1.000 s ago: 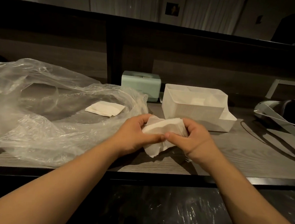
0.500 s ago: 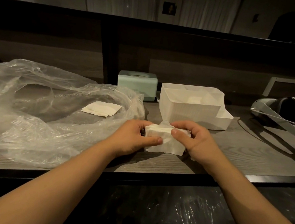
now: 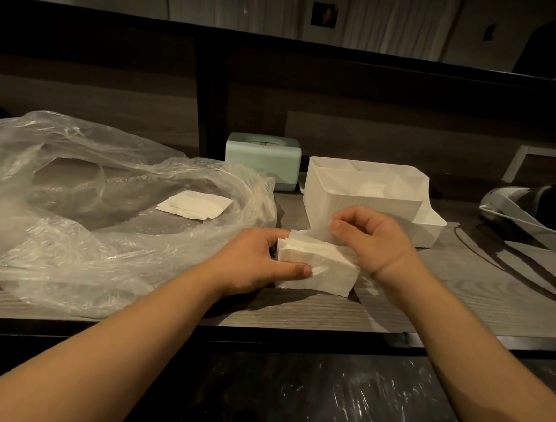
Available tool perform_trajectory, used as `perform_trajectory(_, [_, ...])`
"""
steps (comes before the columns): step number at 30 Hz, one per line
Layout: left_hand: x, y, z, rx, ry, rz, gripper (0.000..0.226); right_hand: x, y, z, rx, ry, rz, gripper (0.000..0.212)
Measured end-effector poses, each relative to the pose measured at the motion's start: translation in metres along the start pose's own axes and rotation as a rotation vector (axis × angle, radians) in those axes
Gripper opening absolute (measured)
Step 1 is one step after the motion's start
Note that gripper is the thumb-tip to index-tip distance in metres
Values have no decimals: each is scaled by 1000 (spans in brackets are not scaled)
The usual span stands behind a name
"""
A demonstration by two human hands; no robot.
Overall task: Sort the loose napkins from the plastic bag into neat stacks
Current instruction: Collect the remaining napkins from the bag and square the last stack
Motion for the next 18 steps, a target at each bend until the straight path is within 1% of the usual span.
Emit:
perform_trajectory(2, [0, 0, 0, -9, 6, 1, 31, 2, -2, -1, 57, -80, 13, 5])
perform_trajectory(3, [0, 0, 0, -14, 9, 1, 30, 2, -2, -2, 75, -94, 10, 5])
perform_trajectory(4, [0, -1, 0, -17, 11, 1, 29, 2, -3, -2, 75, -73, 5, 5])
perform_trajectory(8, [-1, -2, 0, -25, 14, 6, 31, -4, -4, 0, -14, 102, -12, 8])
perform_trajectory(12, [-3, -5, 2, -59, 24, 3, 34, -4, -1, 1, 5, 104, -4, 9])
perform_trajectory(15, [-2, -4, 3, -64, 23, -23, 47, -5, 1, 3, 63, 99, 18, 8])
perform_trajectory(17, [-2, -2, 3, -72, 29, -42, 54, -6, 3, 5, 137, 110, 39, 3])
perform_trajectory(18, [-2, -2, 3, -72, 28, -43, 55, -7, 5, 5, 207, 128, 54, 8])
Point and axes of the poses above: each hand's wrist, its own x-axis away from the middle knuckle, its own z-axis out of the back of the hand, y = z × x, the point moved 2 cm from there along -x, towards the middle knuckle, and after that the axes turned 13 degrees about z, right-handed, at the moved point
